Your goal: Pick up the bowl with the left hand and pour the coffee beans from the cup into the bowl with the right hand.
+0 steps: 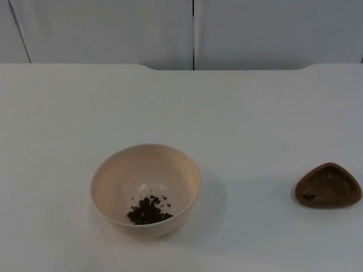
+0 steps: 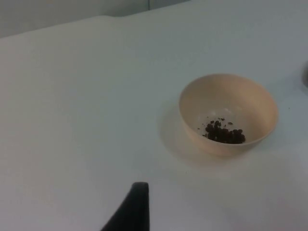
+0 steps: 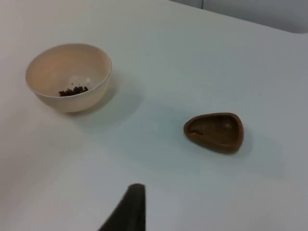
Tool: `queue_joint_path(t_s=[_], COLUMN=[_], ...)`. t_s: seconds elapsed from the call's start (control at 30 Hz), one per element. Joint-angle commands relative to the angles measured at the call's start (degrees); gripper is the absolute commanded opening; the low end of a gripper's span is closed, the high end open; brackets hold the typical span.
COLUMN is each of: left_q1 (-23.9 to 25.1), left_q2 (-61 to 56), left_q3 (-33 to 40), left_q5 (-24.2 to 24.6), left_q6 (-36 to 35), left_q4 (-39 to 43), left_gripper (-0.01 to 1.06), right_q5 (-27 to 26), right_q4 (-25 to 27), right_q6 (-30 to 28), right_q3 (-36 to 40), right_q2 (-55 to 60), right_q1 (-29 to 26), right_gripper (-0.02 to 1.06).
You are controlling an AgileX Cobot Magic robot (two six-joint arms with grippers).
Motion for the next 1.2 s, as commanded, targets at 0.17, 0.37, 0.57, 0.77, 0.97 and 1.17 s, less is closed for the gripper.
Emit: queue_joint_path(t_s=[0.17,0.37,0.57,0.77,0.97,1.17], left_q1=[0.2,0.2,0.2,0.2,0.2,0.2], left_q2=[-0.2,-0.2,-0.2,-0.2,-0.2,-0.2], left_q3=[0.2,0.2,0.2,0.2,0.2,0.2], left_q5=[-0.1,-0.1,-0.1,-0.2,-0.2,-0.2], left_q6=[0.1,0.1,0.1,0.1,0.1,0.1], left_q4=[-0.8,-0.8,-0.8,-0.8,-0.8,-0.8], left_gripper=[1.05,1.05,1.05,1.05,1.05,1.05], right_q5=[-0.5,-0.5,-0.5,-0.6,-0.6,-0.6], right_q4=[-3.8,-3.8,-3.8,-3.6,-3.6,-3.6], right_q6=[5.1,5.1,5.1,5.1,5.1,5.1], right_q3=[0.0,0.0,0.0,0.0,0.0,0.0], right_q2=[-0.2,-0.2,-0.2,-0.2,-0.2,-0.2], right_q1=[-0.1,-0.1,-0.1,-0.1,-0.1,-0.1], right_gripper=[1.05,1.05,1.05,1.05,1.05,1.05])
